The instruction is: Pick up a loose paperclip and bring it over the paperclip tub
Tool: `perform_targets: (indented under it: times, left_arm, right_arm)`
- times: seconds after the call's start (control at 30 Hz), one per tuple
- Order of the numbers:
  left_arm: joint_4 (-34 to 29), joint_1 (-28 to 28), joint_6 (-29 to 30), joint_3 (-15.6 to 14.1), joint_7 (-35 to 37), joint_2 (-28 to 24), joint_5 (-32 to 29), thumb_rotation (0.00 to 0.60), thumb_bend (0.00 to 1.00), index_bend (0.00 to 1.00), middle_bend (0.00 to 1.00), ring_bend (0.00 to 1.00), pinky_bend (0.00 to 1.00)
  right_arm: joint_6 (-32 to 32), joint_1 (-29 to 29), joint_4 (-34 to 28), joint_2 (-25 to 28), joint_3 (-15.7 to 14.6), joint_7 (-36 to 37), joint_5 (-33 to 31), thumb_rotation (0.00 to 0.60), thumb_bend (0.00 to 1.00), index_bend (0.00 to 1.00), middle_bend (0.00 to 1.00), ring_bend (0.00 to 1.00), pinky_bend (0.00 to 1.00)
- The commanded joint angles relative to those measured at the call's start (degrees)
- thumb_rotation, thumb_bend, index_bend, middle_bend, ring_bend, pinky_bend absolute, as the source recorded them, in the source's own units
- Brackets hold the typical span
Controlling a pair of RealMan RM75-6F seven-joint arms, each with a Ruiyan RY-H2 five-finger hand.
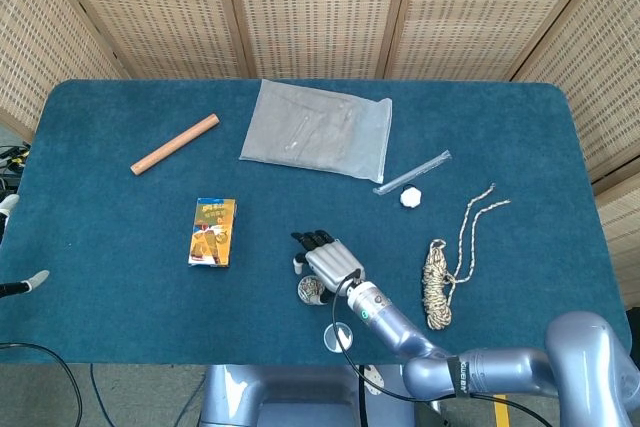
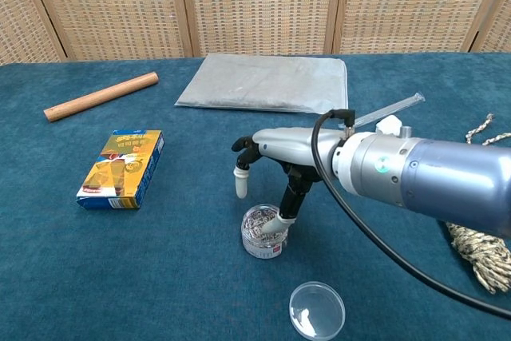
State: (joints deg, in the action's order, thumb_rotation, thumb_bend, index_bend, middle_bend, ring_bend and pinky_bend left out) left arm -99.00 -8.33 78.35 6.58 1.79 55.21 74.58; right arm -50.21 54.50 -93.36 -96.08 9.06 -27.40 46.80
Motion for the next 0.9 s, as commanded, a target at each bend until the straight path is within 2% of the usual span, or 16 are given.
perform_targets:
  times: [0.03,0.13,0.23,0.3,0.37,0.43,0.53,0.6,0.77,0.9]
  left_arm:
    - [0.0,0.0,0.1,0.0,0.0,0.0,0.0,0.6,0.0,0.0,0.0,0.0,0.0]
    - [0.1,0.0,0.1,0.0,-0.1,0.2,0.3,0.6,0.0,0.0,0.0,0.0,0.0]
    - [0.3,0.1,0.6,-0.2,0.0,0.3,1.1,0.6,0.0,0.0,0.0,0.0,0.0]
    - [0.3,0.3,1.2,-0.3,0.2,0.4,1.6,0.6,0.0,0.0,0.0,0.0,0.0]
    - [0.3,0.6,2.1,-0.4,0.4,0.5,2.5,0.6,0.0,0.0,0.0,0.0,0.0]
    - [0.4,0.8,2.7,-0.5,0.5,0.7,3.0,0.6,0.0,0.0,0.0,0.0,0.0]
    - [0.6,1.4,3.6,-1.2,0.1,1.2,4.2,0.6,0.0,0.0,0.0,0.0,0.0]
    - [0.7,1.6,3.9,-1.5,-0.3,1.5,4.5,0.6,0.0,0.0,0.0,0.0,0.0]
    - [0.6,2.4,4.4,-2.3,-1.0,1.8,4.9,0.6,0.0,0.0,0.0,0.0,0.0]
    - [0.3,3.0,4.5,-2.8,-1.0,1.6,4.8,0.6,0.0,0.0,0.0,0.0,0.0]
  right_arm:
    - [-1.0,-0.3,-2.2,1.8,0.8,0.6,0.6,0.6,0.15,0.39,0.0,0.0,0.0]
    - [-3.0,-1.5,-5.9,5.7,1.4,1.3,2.5,0.6,0.15,0.39,0.0,0.0,0.0]
    - [-7.8,-5.2,-8.4,12.0,0.1,2.7,9.2,0.6,0.14,0.37,0.0,0.0,0.0]
    - [-11.8,-8.1,-7.3,14.6,-1.4,4.6,14.6,0.6,0.11,0.32,0.0,0.0,0.0]
    - [-18.4,-12.4,-2.7,16.8,-3.9,7.1,22.4,0.6,0.04,0.21,0.0,0.0,0.0]
    - [-22.2,-15.0,1.0,17.4,-5.3,9.4,26.0,0.6,0.01,0.11,0.0,0.0,0.0]
    - [-28.1,-22.6,6.6,19.9,-8.9,15.1,27.1,0.6,0.0,0.01,0.0,0.0,0.0]
    - [-29.7,-25.6,8.2,21.3,-10.5,16.6,27.6,0.6,0.0,0.0,0.0,0.0,0.0]
    - [-34.4,-31.4,9.2,24.0,-12.6,17.6,29.2,0.6,0.0,0.0,0.0,0.0,0.0]
    - [-36.1,-33.9,8.2,25.7,-12.8,16.8,30.5,0.6,0.0,0.0,0.0,0.0,0.0]
